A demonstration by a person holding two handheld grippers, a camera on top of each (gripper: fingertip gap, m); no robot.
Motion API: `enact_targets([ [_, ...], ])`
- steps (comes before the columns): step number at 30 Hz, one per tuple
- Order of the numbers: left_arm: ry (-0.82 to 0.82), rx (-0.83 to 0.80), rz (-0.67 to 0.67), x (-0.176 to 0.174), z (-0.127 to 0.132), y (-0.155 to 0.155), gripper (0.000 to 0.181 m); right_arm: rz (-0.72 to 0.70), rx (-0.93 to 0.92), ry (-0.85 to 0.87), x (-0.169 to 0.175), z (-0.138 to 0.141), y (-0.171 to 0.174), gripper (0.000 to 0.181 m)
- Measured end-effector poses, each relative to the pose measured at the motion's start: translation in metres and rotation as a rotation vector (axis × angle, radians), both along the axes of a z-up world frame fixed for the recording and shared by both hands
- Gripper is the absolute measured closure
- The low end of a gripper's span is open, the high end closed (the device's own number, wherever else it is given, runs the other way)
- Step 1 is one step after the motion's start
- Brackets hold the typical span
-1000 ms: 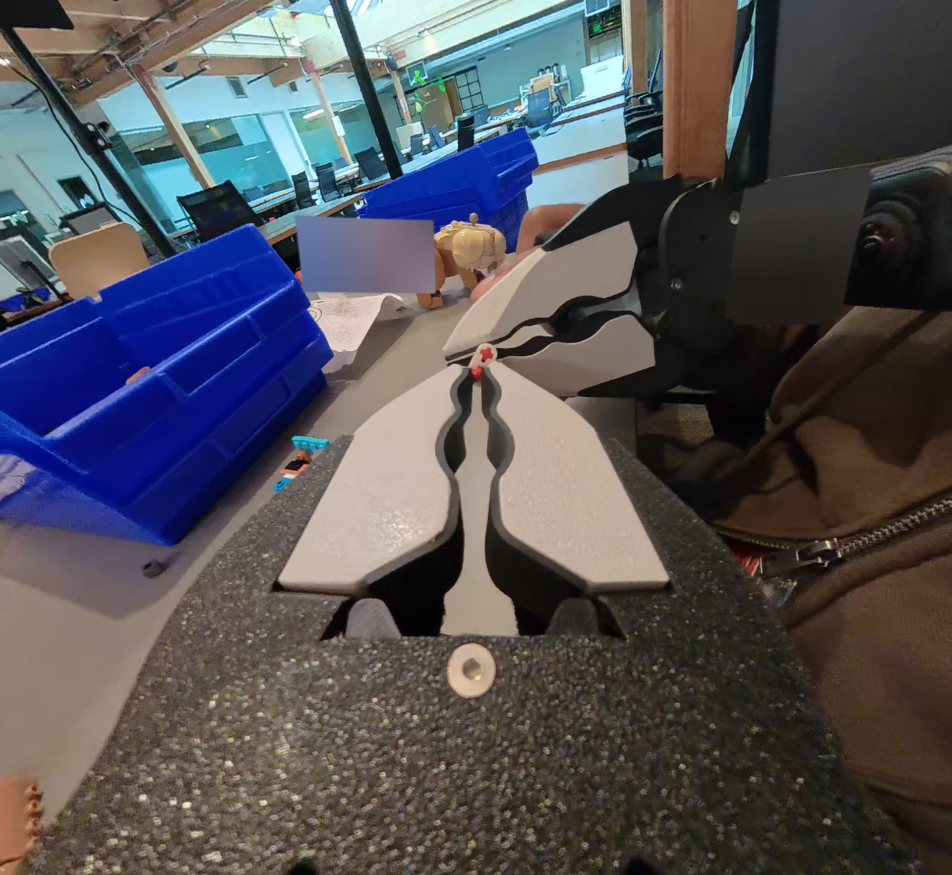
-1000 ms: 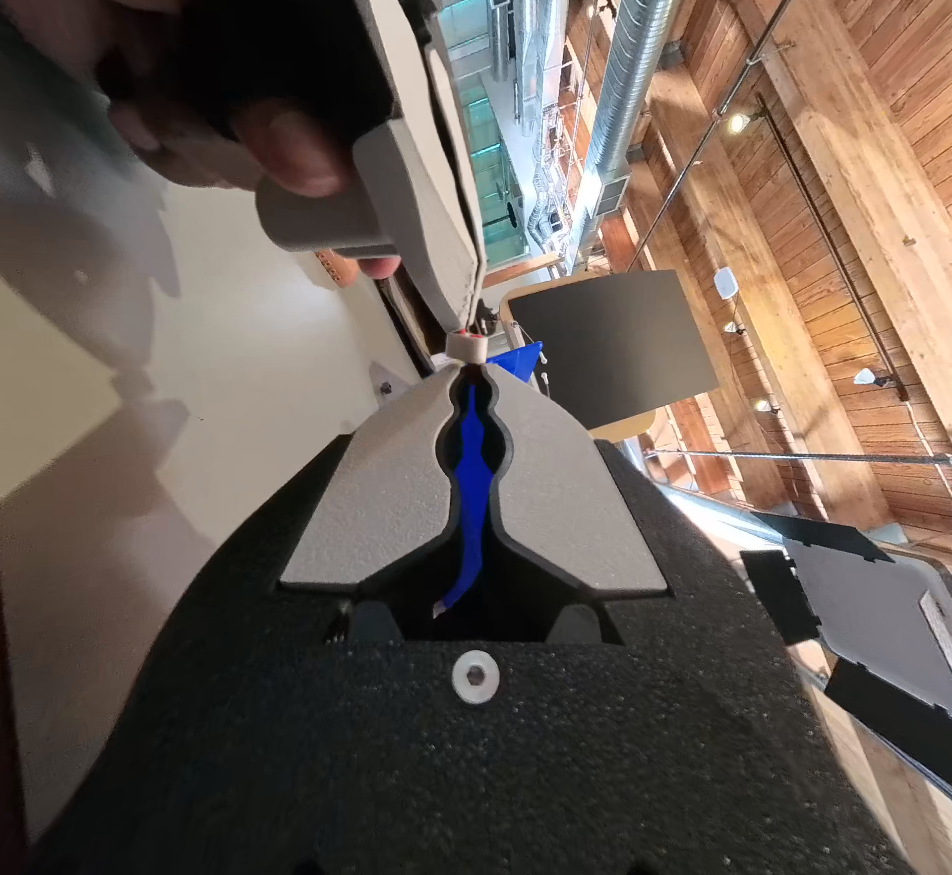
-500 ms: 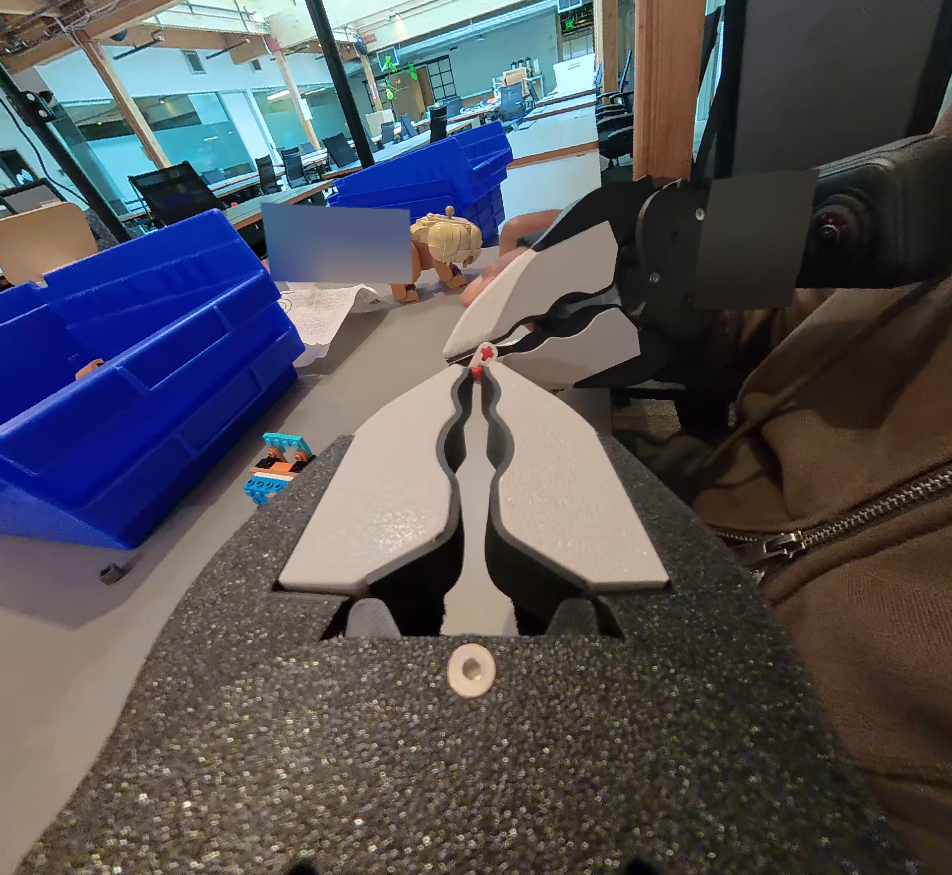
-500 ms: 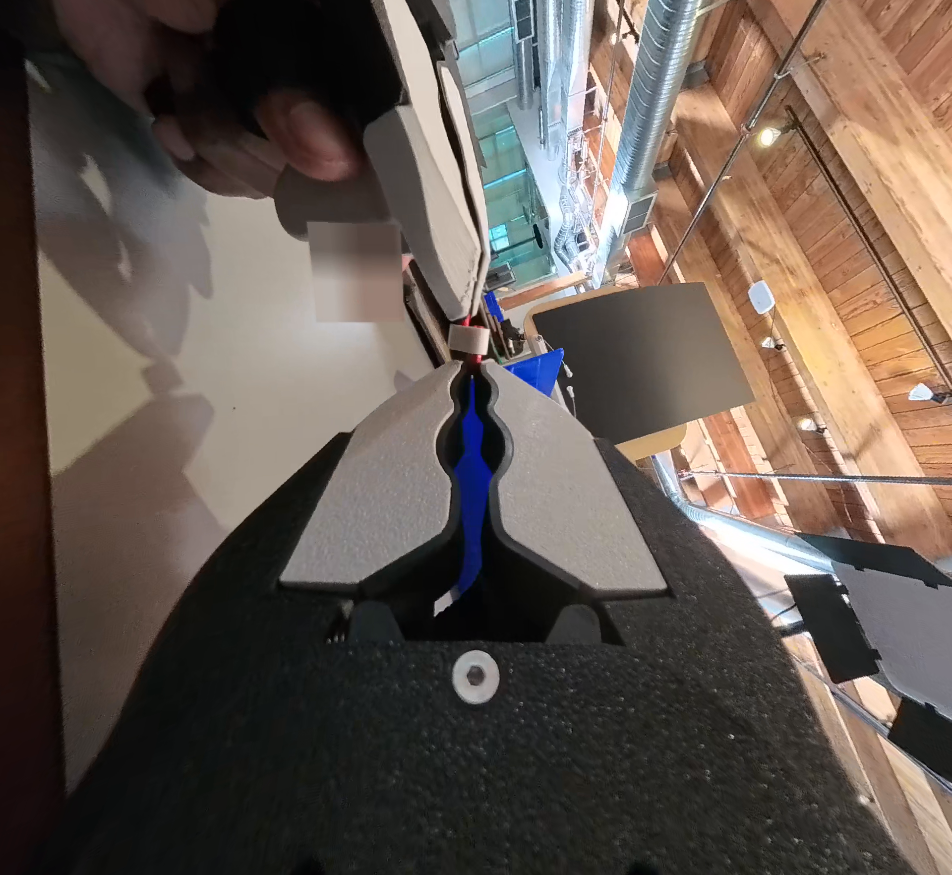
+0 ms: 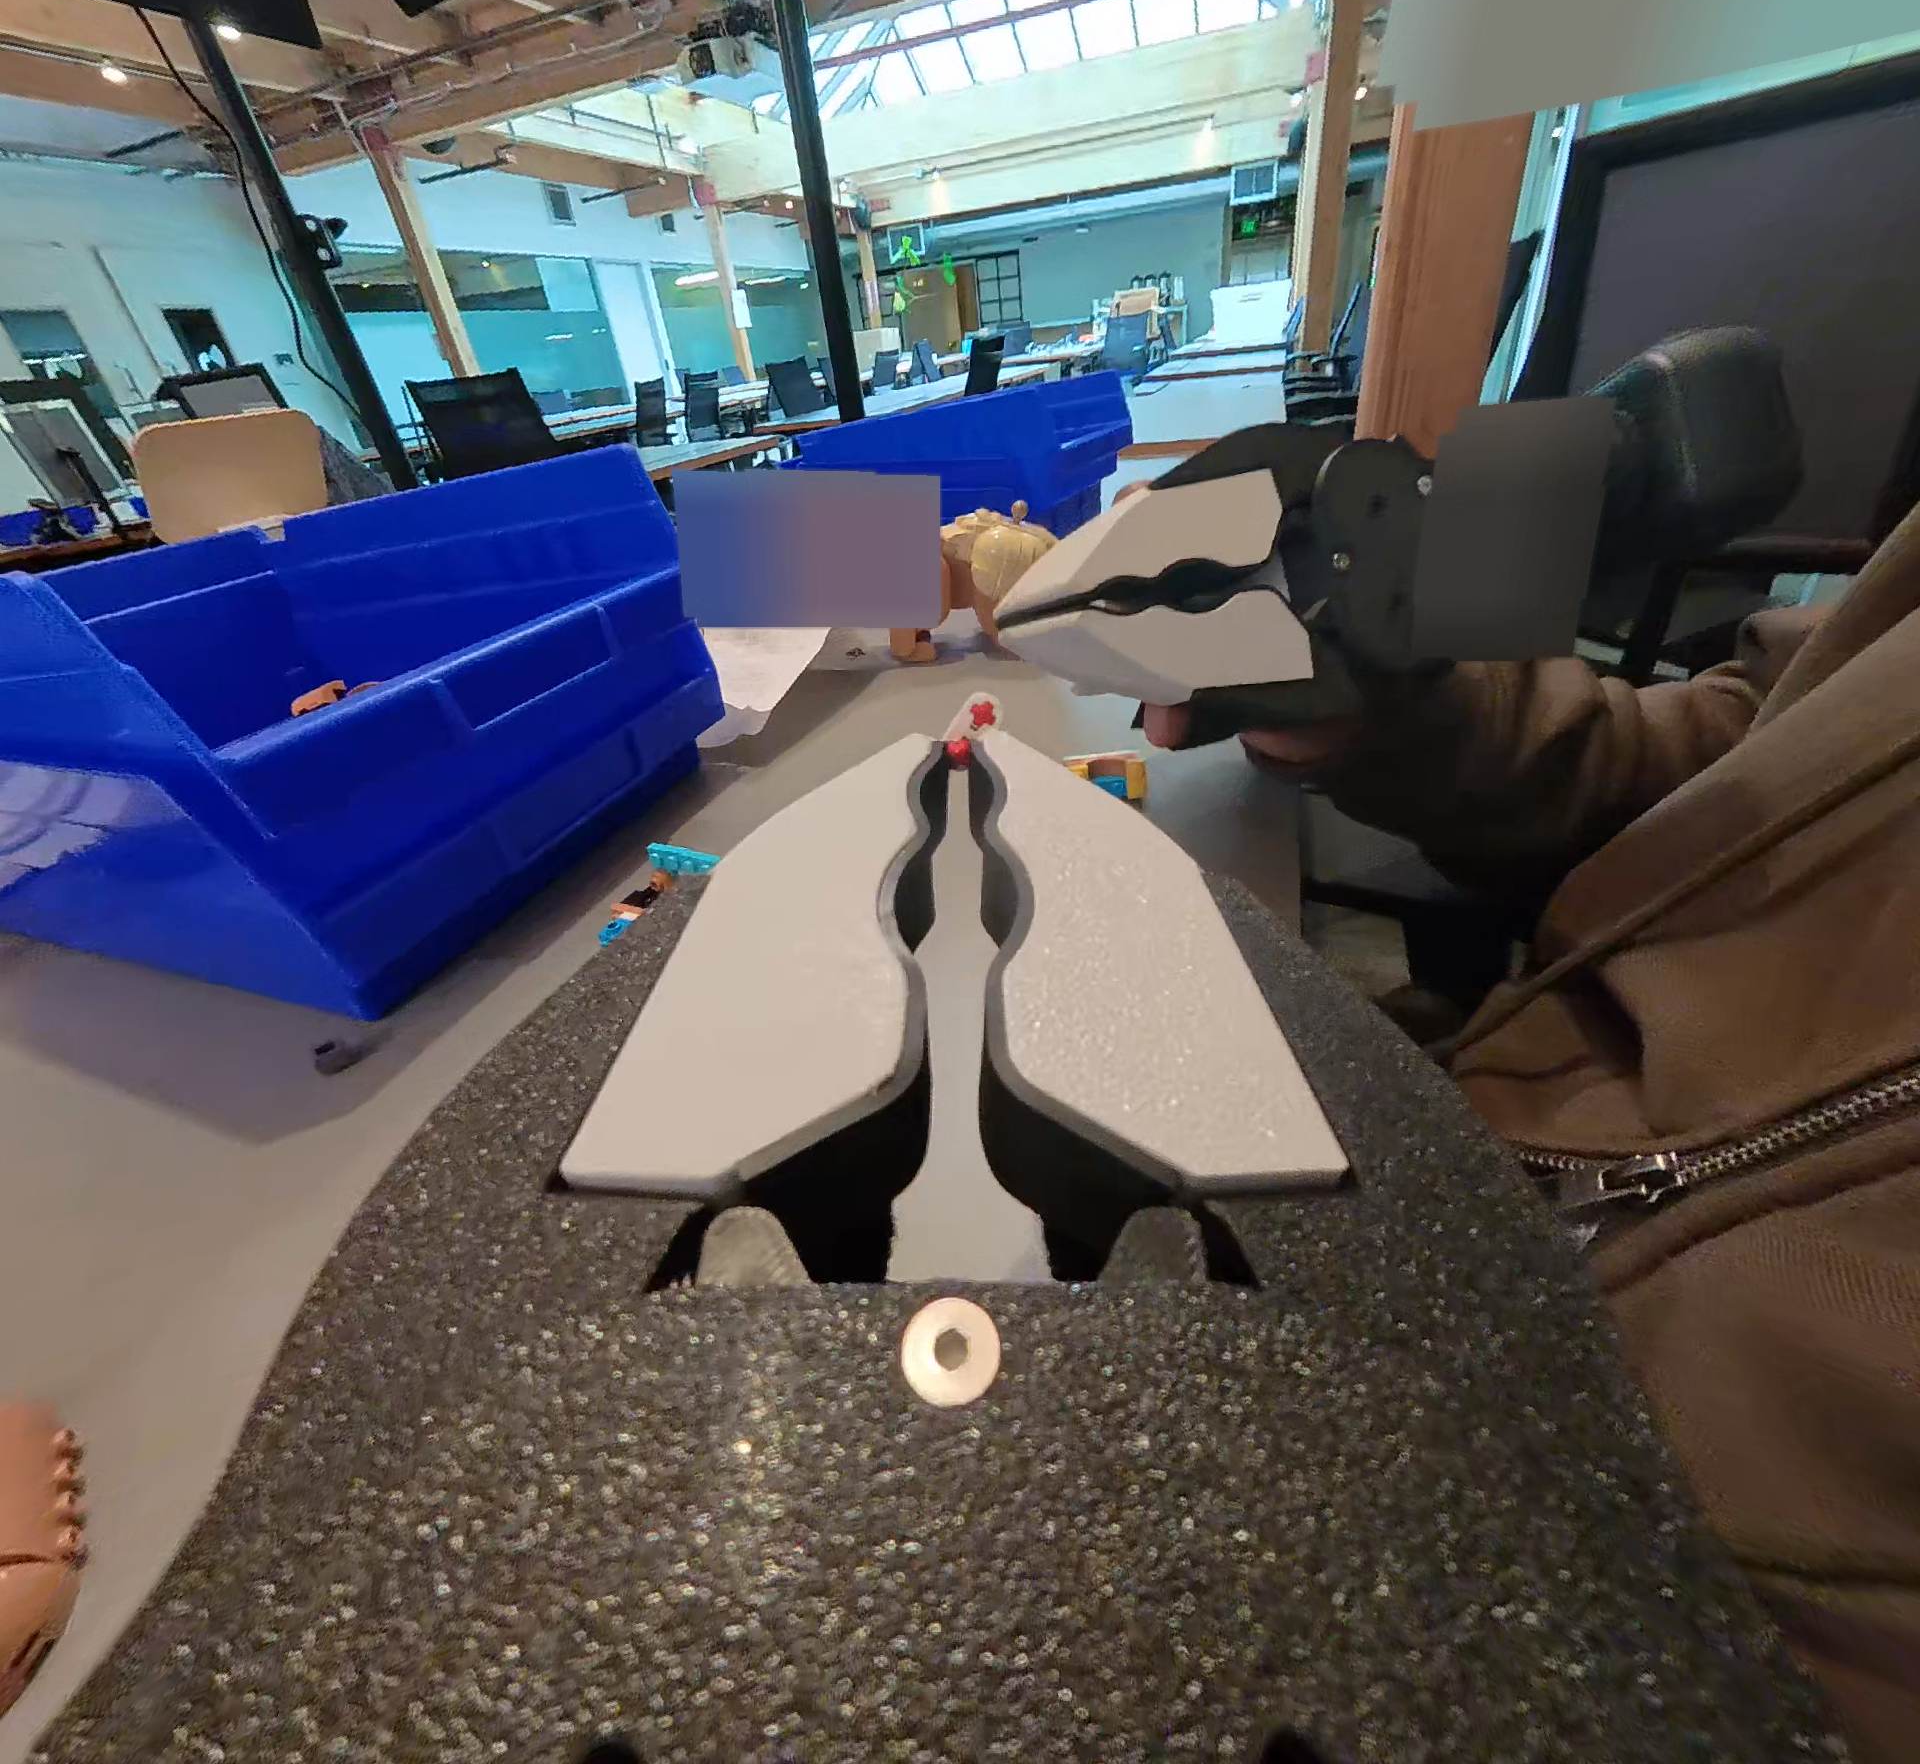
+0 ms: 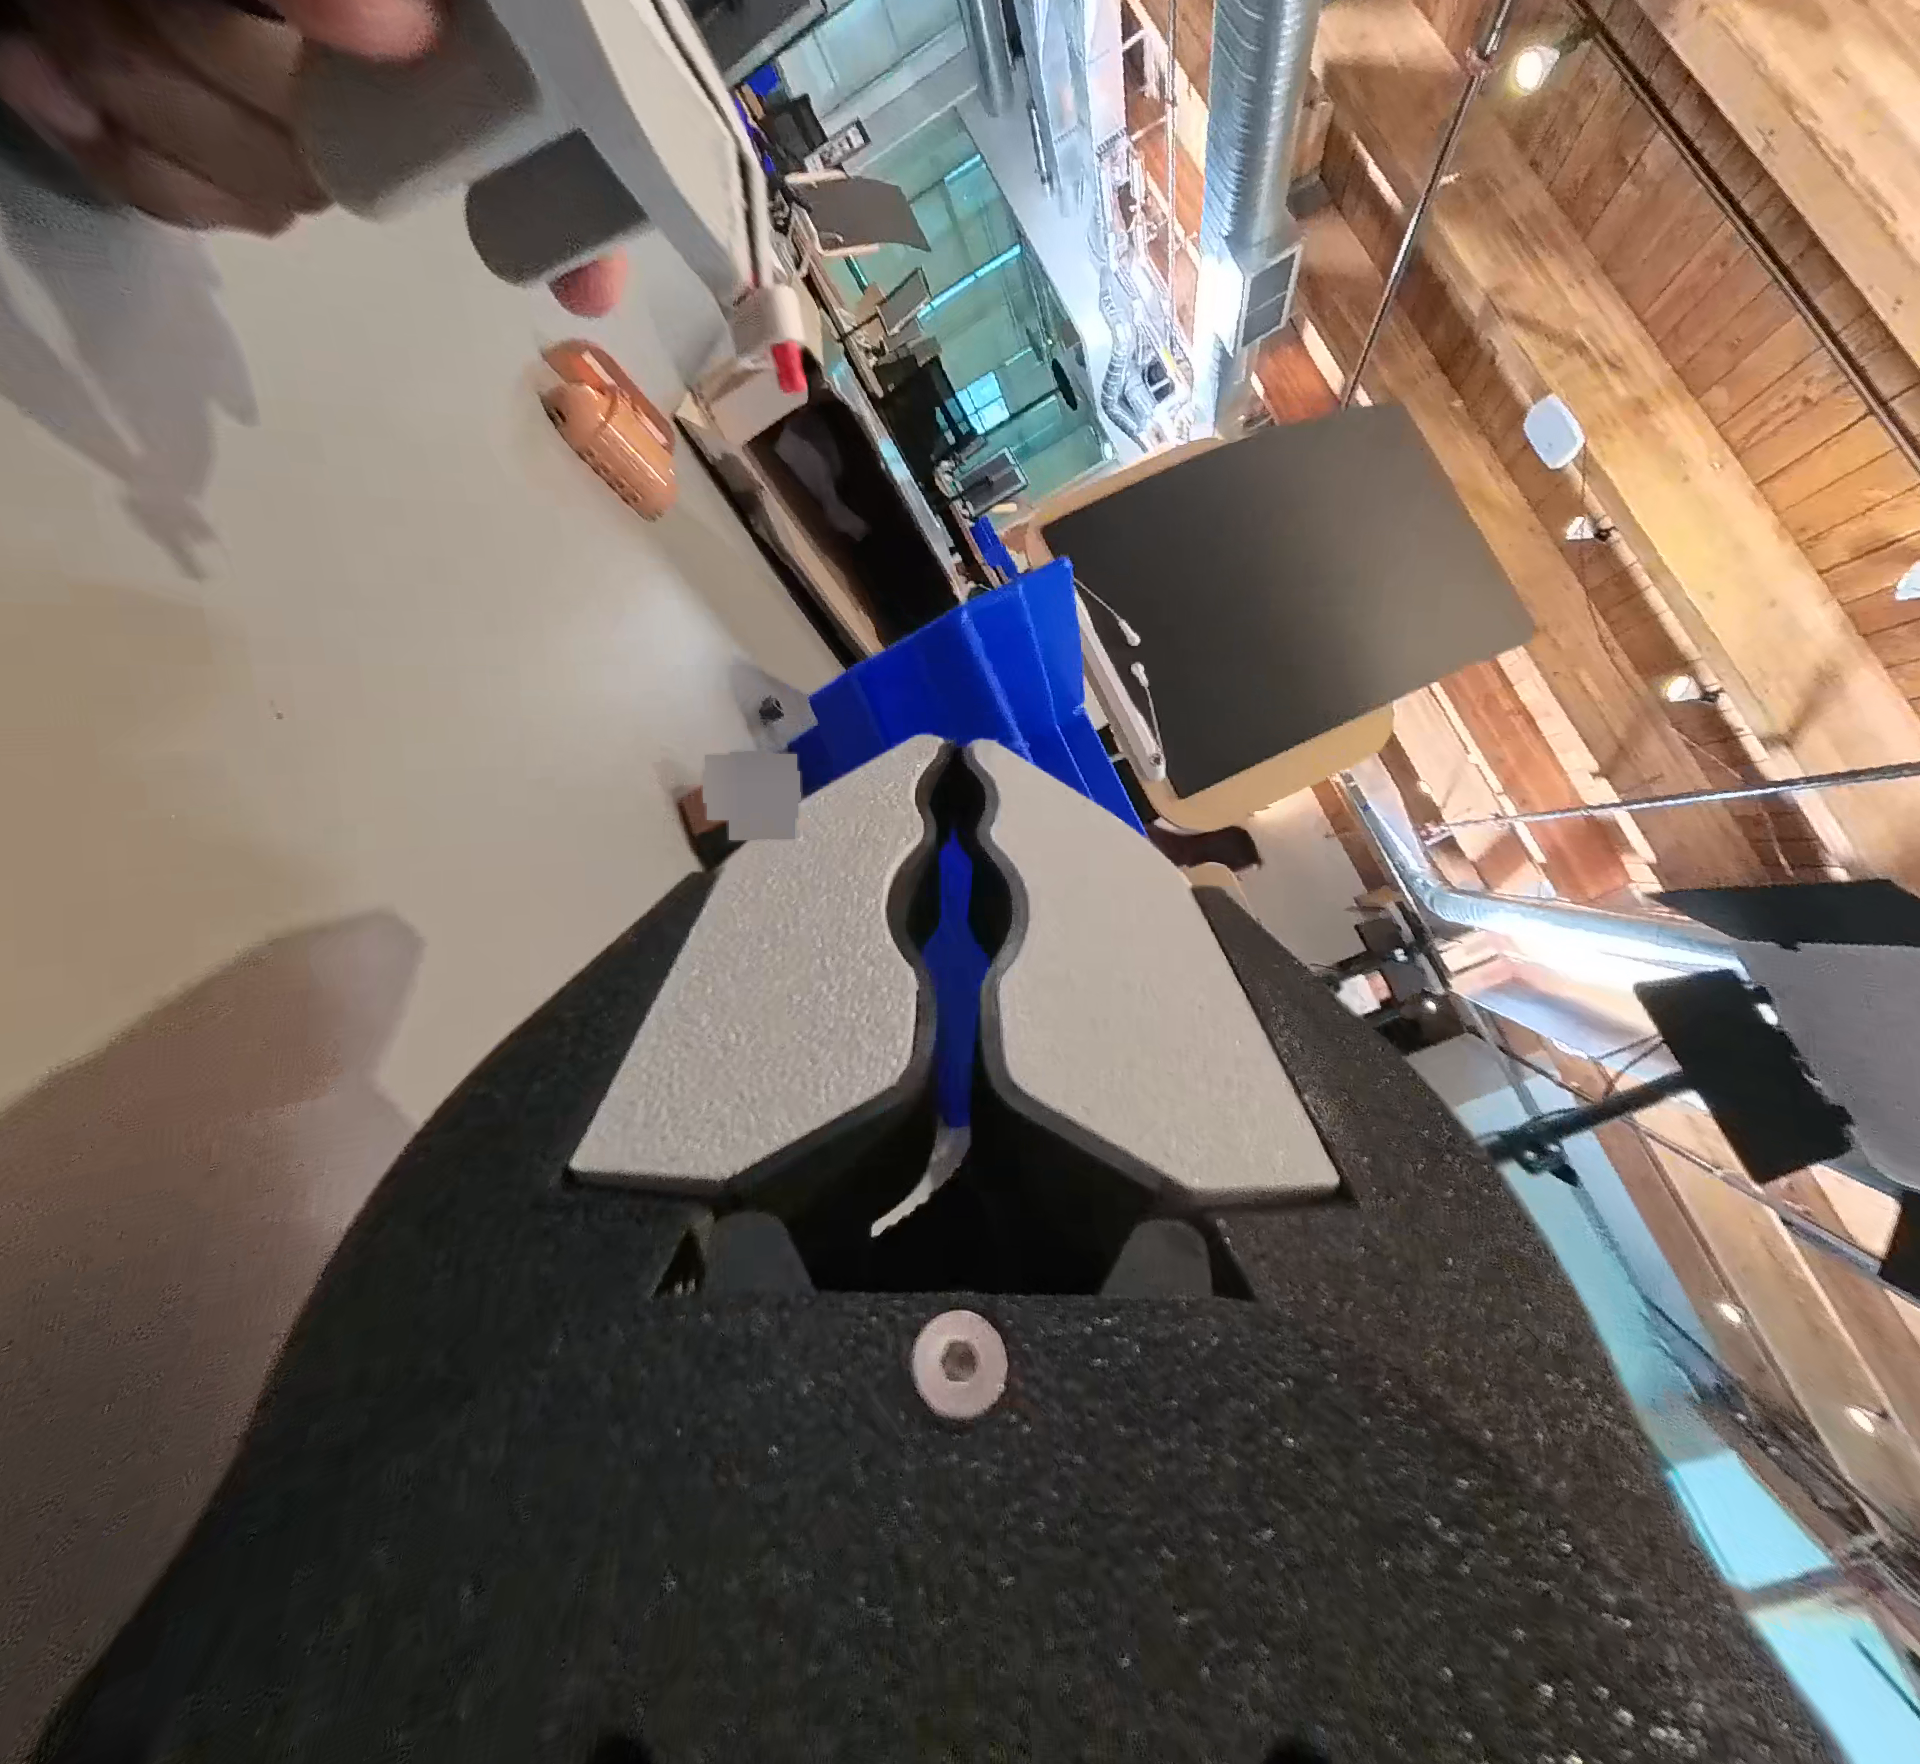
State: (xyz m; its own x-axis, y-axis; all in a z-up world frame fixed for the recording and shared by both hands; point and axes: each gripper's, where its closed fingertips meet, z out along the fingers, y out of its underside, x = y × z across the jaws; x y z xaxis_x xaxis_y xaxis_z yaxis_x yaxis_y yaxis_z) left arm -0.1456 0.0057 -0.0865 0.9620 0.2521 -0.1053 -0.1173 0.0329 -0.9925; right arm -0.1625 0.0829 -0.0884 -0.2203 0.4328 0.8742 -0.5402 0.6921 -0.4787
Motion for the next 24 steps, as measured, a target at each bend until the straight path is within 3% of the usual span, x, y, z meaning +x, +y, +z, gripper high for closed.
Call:
enact_targets([
  [10, 0.107, -0.112, -0.038, 0.017, -0.013, 0.018, 0.177, 0.126, 0.048, -0.003, 0.018, -0.011, -0.051, 0.181],
  [18, 0.192, -0.160, -0.004, 0.020, -0.017, 0.019, 0.177, 0.142, 0.089, -0.084, 0.018, -0.022, -0.053, 0.164],
  [24, 0.260, -0.236, -0.003, 0.025, -0.026, 0.025, 0.177, 0.139, 0.114, -0.099, 0.018, -0.027, -0.053, 0.164],
])
